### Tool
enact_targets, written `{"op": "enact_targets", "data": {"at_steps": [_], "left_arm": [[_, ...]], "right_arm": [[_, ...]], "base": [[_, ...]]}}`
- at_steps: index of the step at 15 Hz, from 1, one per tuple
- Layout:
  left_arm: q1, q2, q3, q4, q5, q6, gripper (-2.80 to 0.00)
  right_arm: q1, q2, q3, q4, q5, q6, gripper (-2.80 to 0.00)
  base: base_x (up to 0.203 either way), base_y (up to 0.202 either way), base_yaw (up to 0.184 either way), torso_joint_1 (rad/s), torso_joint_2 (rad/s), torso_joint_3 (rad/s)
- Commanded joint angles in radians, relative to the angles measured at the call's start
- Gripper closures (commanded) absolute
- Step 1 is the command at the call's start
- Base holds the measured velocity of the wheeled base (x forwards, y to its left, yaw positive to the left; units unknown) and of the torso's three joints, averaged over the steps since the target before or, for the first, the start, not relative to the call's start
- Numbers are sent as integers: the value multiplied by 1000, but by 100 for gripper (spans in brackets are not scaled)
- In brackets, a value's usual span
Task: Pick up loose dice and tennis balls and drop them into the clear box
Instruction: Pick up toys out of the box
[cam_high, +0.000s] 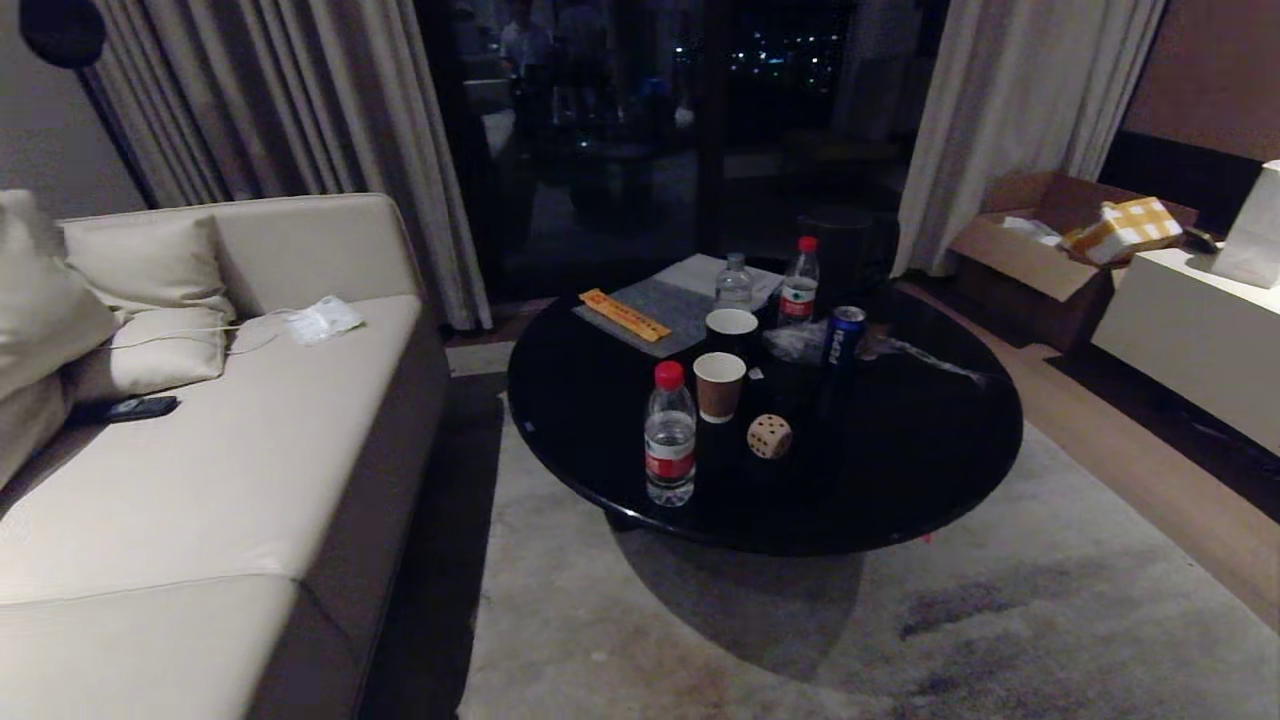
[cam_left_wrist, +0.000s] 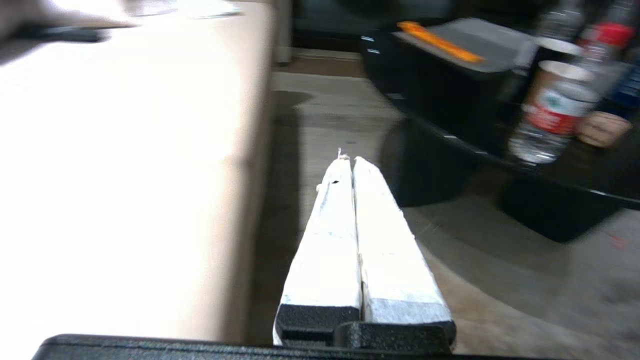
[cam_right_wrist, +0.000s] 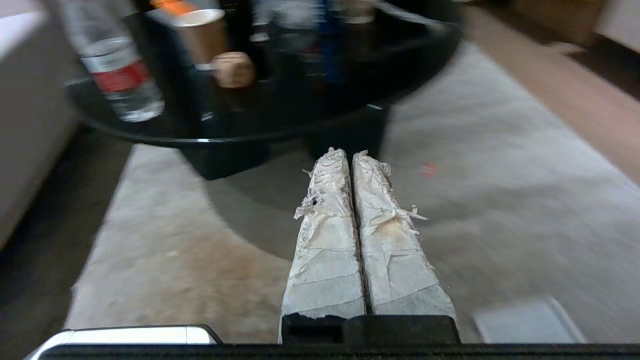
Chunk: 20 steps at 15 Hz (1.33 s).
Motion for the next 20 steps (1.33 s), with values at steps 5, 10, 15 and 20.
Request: {"op": "enact_targets", "data": {"at_steps": [5,10,15,20], "left_arm": [[0,2,2,0,1,-3,0],[2,2,2,0,1,-3,0],[1,2,2,0,3,-6,0],[0,2,2,0,3,-6,0]], "right_arm": [[1,1,0,1,0,3,0],[1,1,0,1,0,3,0],[1,1,0,1,2,3,0],[1,1,0,1,0,3,0]], "base": [[0,-3,58,1,2,0],[13,0,0,0,1,1],[175,0,-1,3,3,4],[183,0,0,2,3,3]]}}
